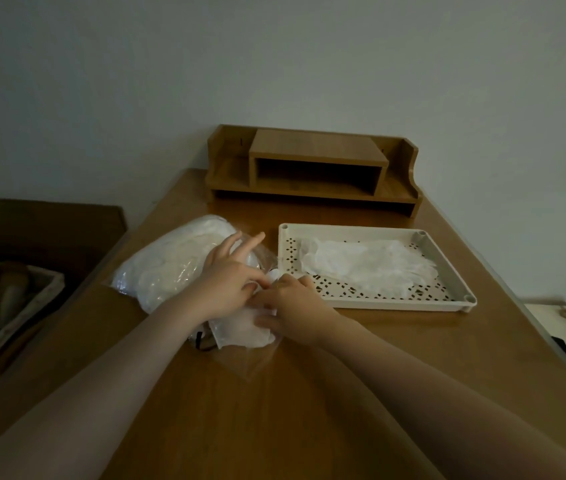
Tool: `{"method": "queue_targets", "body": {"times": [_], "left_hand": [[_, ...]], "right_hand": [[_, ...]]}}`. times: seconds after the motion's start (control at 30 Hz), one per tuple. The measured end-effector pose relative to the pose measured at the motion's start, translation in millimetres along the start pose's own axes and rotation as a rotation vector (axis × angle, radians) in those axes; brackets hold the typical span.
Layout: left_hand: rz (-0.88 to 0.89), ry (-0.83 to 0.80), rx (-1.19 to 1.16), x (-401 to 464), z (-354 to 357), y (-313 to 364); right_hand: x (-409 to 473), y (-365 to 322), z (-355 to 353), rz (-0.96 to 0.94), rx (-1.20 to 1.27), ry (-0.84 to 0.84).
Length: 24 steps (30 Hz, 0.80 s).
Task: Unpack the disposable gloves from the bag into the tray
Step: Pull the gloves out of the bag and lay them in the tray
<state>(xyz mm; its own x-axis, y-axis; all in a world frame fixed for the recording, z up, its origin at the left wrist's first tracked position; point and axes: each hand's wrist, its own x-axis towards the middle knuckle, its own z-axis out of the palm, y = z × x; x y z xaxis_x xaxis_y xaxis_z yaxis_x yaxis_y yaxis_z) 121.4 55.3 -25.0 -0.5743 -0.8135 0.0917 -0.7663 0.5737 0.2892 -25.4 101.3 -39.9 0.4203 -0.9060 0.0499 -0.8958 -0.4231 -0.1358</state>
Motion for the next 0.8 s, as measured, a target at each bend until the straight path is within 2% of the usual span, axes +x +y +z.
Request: {"method": "queue_targets", "body": {"times": [0.1,0.17,0.23,0.33,0.37,0.43,0.5,0.57,0.63,0.7,0.77,0.8], "left_hand": [[-0.014,-0.056,-0.027,-4,3,-6],[-0.033,-0.068,0.043,-6,5,-11],[-0.036,-0.057,0.131,-7,10,-12],[-0.100,-0.070,0.121,-7,12,-8],[-0.083,-0.078,0.197,-6,11,-4],[-0.086,-0.105,0.296,-5,9,1],[-0.109,-0.133,0.300,-4,10,1],[-0.061,-0.111,0.244,-4,11,2],[0.011,0.113,0.013,-4,6,11],[-0.020,0.316,-0.471,0,-10,33],[-0.087,0.220,-1.030,12,-27,55],[-0.091,0.156,-1.164,20,-32,62]], "right_hand": [[-1,0,-2,0.048,0.029,-0.043],[-3,8,-9,0.086,0.145,-0.017],[-10,18,-22,0.133,0.413,0.041],[-23,33,-42,0.174,0.857,0.148],[-26,38,-46,0.181,0.981,0.195],[-29,45,-54,0.181,1.152,0.282],[-31,49,-61,0.198,1.274,0.345],[-32,50,-68,0.244,1.381,0.396],[-35,52,-73,0.270,1.388,0.433],[-38,56,-78,0.243,1.285,0.424],[-40,59,-81,0.202,1.159,0.384],[-39,61,-82,0.190,1.126,0.365]]}}
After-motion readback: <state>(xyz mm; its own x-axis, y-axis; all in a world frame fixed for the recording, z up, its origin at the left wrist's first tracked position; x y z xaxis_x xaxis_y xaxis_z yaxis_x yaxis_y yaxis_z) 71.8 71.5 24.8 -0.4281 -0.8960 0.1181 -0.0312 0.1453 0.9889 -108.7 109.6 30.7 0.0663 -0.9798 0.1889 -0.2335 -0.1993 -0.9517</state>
